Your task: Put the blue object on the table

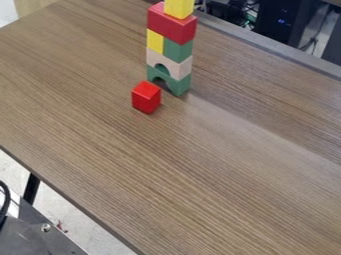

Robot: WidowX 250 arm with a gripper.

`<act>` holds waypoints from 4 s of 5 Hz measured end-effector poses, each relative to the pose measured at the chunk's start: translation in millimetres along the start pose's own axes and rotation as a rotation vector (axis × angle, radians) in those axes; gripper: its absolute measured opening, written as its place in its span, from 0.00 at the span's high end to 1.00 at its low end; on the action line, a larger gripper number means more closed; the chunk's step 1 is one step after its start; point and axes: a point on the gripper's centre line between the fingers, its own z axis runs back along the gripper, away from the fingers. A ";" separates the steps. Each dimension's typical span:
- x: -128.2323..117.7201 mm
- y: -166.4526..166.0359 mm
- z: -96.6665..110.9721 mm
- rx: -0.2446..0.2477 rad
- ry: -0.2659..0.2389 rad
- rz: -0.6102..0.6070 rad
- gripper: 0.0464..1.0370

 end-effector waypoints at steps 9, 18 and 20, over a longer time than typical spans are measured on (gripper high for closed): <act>-6.7 30.1 -15.6 0.151 -0.025 0.051 0.04; -7.3 29.0 -42.9 0.107 -0.002 0.069 0.47; -4.3 26.1 -38.4 0.113 -0.025 0.061 0.47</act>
